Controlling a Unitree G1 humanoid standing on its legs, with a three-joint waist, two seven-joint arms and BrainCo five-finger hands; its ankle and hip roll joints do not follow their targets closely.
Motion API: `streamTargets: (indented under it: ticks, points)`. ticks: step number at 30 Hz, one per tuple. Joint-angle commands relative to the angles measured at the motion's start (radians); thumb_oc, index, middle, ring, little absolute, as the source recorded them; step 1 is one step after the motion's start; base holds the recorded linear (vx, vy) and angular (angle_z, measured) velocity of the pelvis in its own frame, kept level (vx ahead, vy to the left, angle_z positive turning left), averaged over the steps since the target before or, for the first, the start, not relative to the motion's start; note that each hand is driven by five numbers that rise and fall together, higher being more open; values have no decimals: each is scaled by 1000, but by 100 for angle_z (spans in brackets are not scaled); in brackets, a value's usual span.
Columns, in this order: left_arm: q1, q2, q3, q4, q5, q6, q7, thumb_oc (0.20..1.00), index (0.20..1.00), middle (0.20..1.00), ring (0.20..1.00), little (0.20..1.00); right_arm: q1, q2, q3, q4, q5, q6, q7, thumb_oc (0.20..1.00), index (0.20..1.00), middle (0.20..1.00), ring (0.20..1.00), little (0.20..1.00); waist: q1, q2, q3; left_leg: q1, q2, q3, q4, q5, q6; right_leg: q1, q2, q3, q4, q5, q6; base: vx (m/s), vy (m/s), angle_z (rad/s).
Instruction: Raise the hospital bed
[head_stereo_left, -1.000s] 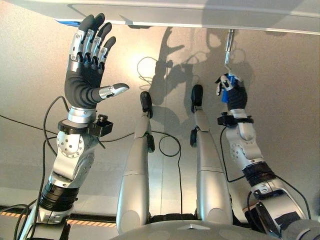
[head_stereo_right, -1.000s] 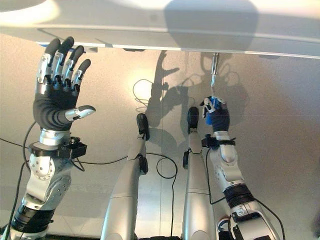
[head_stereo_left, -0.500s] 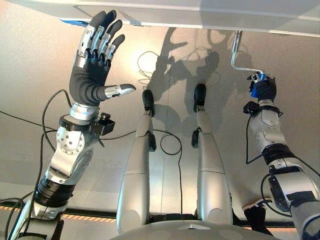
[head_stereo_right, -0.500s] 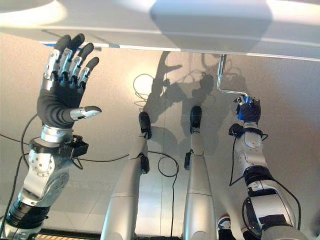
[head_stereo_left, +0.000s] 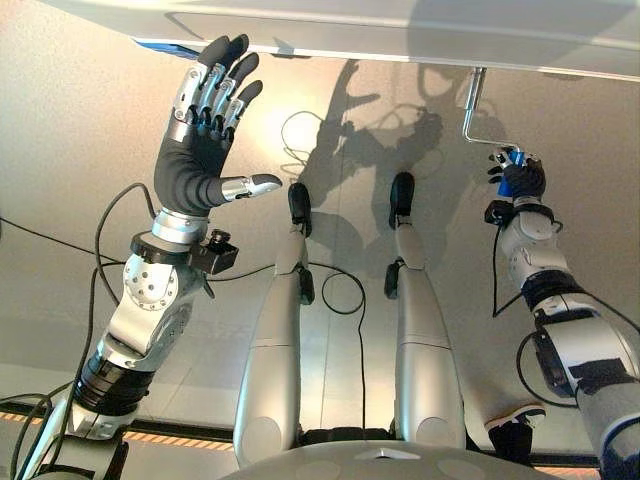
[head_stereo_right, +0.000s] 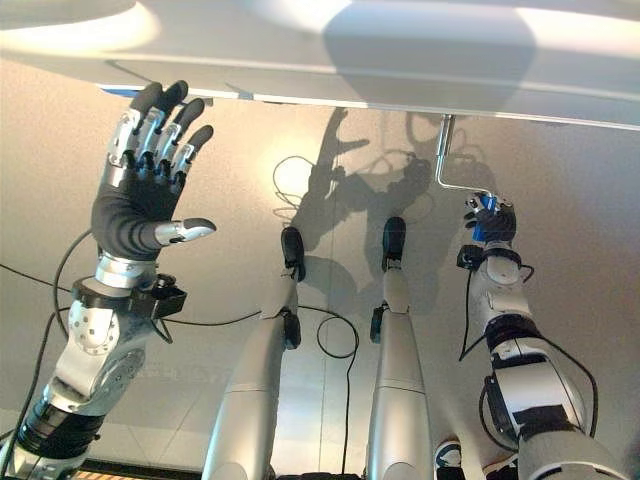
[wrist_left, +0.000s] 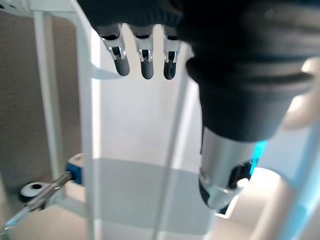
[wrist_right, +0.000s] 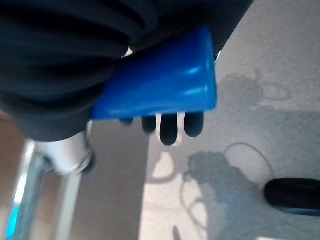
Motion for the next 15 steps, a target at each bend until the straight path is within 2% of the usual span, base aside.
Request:
streamTargets:
  ticks: [1, 3, 4, 5, 6, 8, 9, 10, 11, 12, 15]
  points:
    - [38, -18, -10, 50, 114, 7, 9, 1000, 1000, 1000, 1000, 1000, 46, -122, 10, 109, 1, 55, -42, 1000, 1000, 1000, 1000, 1000, -7, 57, -8, 65, 28, -38, 3, -58, -61, 46, 46, -76, 95, -138, 41, -11, 7, -3]
    - [52, -44, -36, 153, 113, 20, 1, 1000, 1000, 1000, 1000, 1000, 70, -88, 13, 93, -13, 59, -42, 1000, 1000, 1000, 1000, 1000, -12, 51, -8, 88, 29, -39, -6, -52, -61, 70, 45, -81, 90, -137, 42, -8, -5, -4]
    - [58, -76, -66, 298, 143, 41, 0, 1000, 1000, 1000, 1000, 1000, 97, -53, 16, 89, -33, 63, -44, 1000, 1000, 1000, 1000, 1000, -16, 45, -8, 116, 31, -42, -15, -47, -60, 102, 44, -85, 83, -135, 45, -4, -14, -3]
    - [56, -77, -69, 301, 144, 39, 0, 1000, 1000, 1000, 1000, 1000, 98, -53, 15, 88, -33, 64, -44, 1000, 1000, 1000, 1000, 1000, -16, 46, -8, 118, 30, -42, -16, -47, -60, 104, 44, -86, 82, -135, 45, -14, -18, -4]
    - [52, -104, -96, 443, 183, 57, -3, 1000, 1000, 1000, 1000, 1000, 134, -24, 5, 88, -50, 70, -44, 1000, 1000, 1000, 1000, 1000, -20, 43, -8, 164, 29, -46, -28, -43, -59, 151, 42, -92, 74, -135, 47, -19, -7, -4]
    - [53, -112, -112, 500, 218, 63, -6, 1000, 1000, 1000, 1000, 1000, 157, -10, 2, 86, -62, 72, -42, 1000, 1000, 1000, 1000, 1000, -21, 42, -8, 191, 28, -46, -36, -41, -59, 181, 42, -94, 67, -135, 49, -10, -4, -2]
    - [53, -135, -123, 638, 261, 81, -8, 1000, 1000, 1000, 1000, 1000, 207, 18, -2, 84, -86, 77, -39, 1000, 1000, 1000, 1000, 1000, -27, 35, -8, 250, 30, -47, -50, -40, -59, 243, 39, -101, 56, -134, 51, 0, 0, 0]
    - [51, -135, -123, 640, 261, 80, -8, 1000, 1000, 1000, 1000, 1000, 206, 18, -3, 83, -87, 78, -39, 1000, 1000, 1000, 1000, 1000, -27, 35, -8, 247, 30, -47, -51, -35, -59, 241, 40, -101, 52, -128, 51, 0, 0, 0]
    - [47, -152, -141, 765, 332, 93, 0, 1000, 1000, 1000, 1000, 1000, 252, 39, -10, 74, -103, 79, -36, 1000, 1000, 1000, 1000, 1000, -34, 28, -8, 308, 33, -49, -62, -37, -59, 301, 40, -108, 42, -129, 52, 0, 0, 0]
    - [46, -152, -141, 765, 332, 93, 0, 1000, 1000, 1000, 1000, 1000, 252, 39, -10, 74, -103, 79, -36, 1000, 1000, 1000, 1000, 1000, -34, 28, -8, 308, 33, -49, -62, -37, -59, 301, 40, -108, 42, -129, 52, 29, -9, 9]
    - [34, -233, -133, 1052, 424, 129, 7, 1000, 1000, 1000, 1000, 1000, 351, 92, -51, 96, -106, 79, -25, 1000, 1000, 1000, 1000, 1000, -45, 7, -17, 466, 39, -53, -93, -52, -60, 472, 45, -117, 3, -136, 54, 65, -6, 2]
